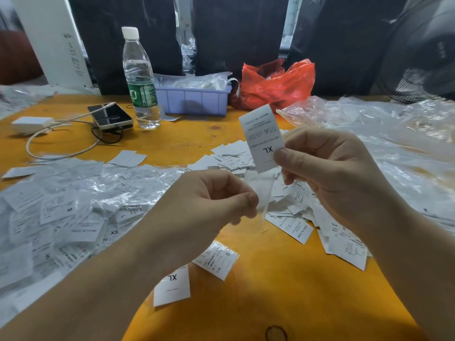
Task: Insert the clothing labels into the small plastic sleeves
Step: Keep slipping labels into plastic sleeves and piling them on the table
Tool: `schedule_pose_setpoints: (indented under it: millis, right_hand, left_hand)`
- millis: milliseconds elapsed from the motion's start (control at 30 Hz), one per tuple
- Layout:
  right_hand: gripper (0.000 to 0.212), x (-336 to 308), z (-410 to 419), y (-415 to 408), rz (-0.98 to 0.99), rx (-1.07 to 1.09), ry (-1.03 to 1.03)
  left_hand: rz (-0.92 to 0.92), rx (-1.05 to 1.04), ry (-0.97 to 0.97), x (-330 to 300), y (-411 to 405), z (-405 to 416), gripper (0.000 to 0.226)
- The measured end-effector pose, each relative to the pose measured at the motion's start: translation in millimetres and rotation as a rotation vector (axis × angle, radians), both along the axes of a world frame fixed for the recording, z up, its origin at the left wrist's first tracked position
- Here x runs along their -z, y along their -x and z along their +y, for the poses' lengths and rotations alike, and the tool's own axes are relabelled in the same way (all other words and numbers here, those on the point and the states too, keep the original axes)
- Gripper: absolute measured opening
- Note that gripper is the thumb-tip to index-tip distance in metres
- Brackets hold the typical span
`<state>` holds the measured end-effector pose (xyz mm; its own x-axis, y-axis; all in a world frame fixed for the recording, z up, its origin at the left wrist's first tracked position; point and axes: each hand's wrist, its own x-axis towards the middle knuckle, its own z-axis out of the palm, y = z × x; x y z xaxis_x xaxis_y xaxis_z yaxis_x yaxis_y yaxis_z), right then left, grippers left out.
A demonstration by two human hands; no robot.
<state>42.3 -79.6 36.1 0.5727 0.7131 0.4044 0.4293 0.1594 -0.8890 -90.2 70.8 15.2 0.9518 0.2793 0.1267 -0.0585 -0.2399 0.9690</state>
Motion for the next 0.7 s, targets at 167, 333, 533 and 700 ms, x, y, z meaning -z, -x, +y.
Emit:
schedule_pose_setpoints:
  millis: [167, 333, 533, 700]
  right_hand:
    - [0.023, 1.1, 0.7, 0.3, 0.007, -0.045, 0.057]
    - [0.012, 0.2, 0.7, 0.5, 0.041, -0.065, 0.028]
    - [0.010, -0.8, 0.2, 1.7, 0.053, -0.081, 0.006]
    - [0.013, 2.8, 2.3, 4.1, 0.042, -0.074, 0.029]
  left_hand:
    - [0.006, 0.007, -0.012, -1.2, 0.6, -1.2, 0.006]
    - [0.012, 0.006, -0.010, -2.0, 0.8, -1.2, 0.007]
    - [0.015, 0.000, -0.022, -1.7, 0.8, -1.6, 0.006]
    - [0.020, -0.007, -0.019, -2.3, 0.9, -2.4, 0.008]
